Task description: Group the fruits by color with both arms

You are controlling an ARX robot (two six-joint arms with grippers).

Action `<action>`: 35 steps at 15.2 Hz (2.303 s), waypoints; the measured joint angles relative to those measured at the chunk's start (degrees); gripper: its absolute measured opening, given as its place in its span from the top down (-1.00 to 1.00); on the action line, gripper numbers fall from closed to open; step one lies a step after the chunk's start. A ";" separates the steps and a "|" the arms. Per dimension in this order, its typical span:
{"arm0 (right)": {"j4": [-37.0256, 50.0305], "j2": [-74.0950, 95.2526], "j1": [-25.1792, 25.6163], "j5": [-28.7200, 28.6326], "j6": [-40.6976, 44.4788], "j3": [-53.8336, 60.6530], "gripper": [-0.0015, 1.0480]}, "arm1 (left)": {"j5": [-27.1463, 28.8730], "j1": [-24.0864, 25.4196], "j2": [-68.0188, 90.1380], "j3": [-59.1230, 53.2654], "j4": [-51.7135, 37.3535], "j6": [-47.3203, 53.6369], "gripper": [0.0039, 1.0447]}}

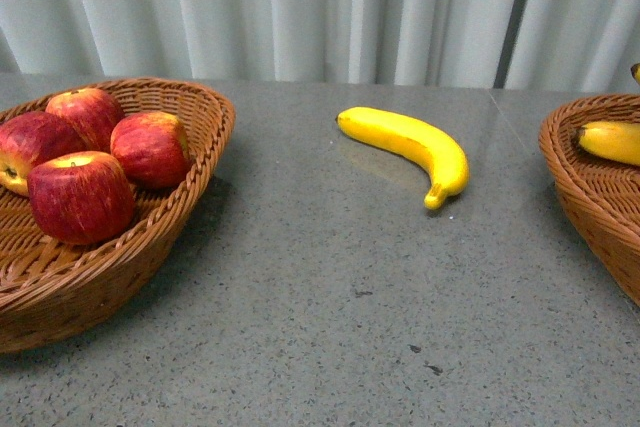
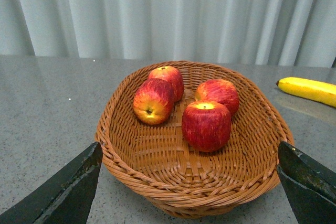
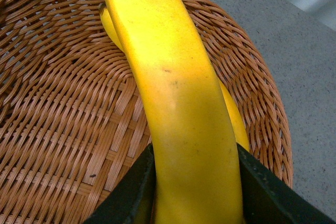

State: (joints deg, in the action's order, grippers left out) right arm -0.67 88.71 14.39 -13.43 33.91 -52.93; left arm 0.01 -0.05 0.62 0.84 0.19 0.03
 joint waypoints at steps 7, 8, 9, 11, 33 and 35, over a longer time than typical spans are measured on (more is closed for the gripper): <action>2.47 -1.03 -14.93 -2.38 -5.86 -8.74 -0.87 | 0.00 0.00 0.00 0.00 0.00 0.00 -0.88; 1.49 1.46 -18.62 -3.21 -7.91 -11.89 -0.87 | 0.00 0.00 0.00 0.00 0.00 0.00 -0.88; 1.16 5.38 -22.58 -2.58 -9.18 -15.26 -0.87 | 0.00 0.00 0.00 0.00 0.00 0.00 -0.88; -1.53 12.02 -27.23 -0.15 -11.04 -21.33 -0.87 | 0.00 0.00 0.00 0.00 0.02 0.00 -0.88; -22.99 45.13 -31.26 10.21 -15.06 -54.01 -0.46 | 0.02 0.00 0.00 0.00 0.00 0.00 -0.88; -22.40 45.09 -31.19 8.96 -15.37 -53.64 0.13 | 0.00 0.00 0.00 0.00 0.00 0.00 -0.88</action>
State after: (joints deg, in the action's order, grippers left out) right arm -23.07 133.80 -16.80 -4.47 18.55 -106.56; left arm 0.01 -0.05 0.62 0.84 0.19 0.03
